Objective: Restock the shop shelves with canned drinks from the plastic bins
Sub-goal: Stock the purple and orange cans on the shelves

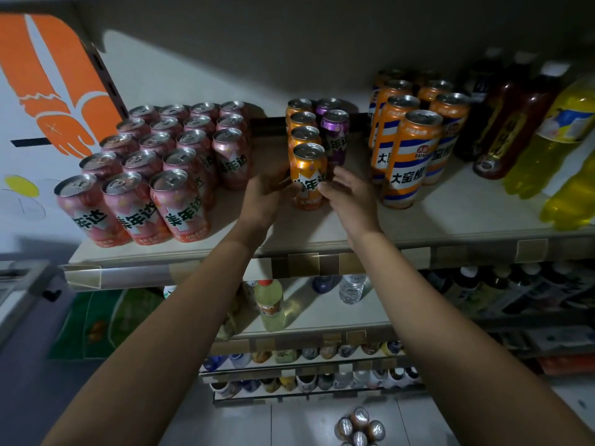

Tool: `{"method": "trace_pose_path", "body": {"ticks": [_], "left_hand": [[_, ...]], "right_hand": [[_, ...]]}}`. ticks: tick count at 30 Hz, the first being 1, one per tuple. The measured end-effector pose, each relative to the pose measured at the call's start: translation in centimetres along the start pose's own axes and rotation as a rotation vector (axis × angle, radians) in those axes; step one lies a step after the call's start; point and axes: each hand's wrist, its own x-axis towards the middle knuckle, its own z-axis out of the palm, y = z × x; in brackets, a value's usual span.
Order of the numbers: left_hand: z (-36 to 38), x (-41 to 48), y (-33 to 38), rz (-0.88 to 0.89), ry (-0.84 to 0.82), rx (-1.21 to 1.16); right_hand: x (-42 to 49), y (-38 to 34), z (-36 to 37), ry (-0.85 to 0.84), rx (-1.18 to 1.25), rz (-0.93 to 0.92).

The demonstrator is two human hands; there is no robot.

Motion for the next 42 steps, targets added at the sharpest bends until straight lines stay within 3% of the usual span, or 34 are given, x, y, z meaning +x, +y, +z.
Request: {"method": "trace_pose_path", "body": {"ticks": [4, 9, 17, 21, 28, 42], "left_hand": [[0.5, -1.1, 0.8, 0.107, 0.308, 0.091], [2.4, -2.6, 2.7, 0.226, 0.361, 0.109], [11.0, -5.9, 4.9, 0.191, -0.073, -0.021], [17.9, -7.3, 4.7, 0.153, -0.301, -0.089], [29.5, -10.5, 3.2, 0.09, -0.568, -0.129], [45.1, -21.5, 0.3, -0.049, -1.023, -0.206]], "right_hand": [[-0.7, -0.6, -1.1, -0.012, 0.01, -0.034], [-2.3, -2.0, -3.1, -0.002, 0.032, -0.078], [-6.9, -3.3, -9.5, 0.139, 0.123, -0.159], [-10.3, -3.4, -15.8, 0.327, 0.057, -0.202], [-16.7, -2.9, -26.5, 0.598, -0.103, -0.221], [-31.4, 1.0, -38.0, 1.106, -0.037, -0.108]]}}
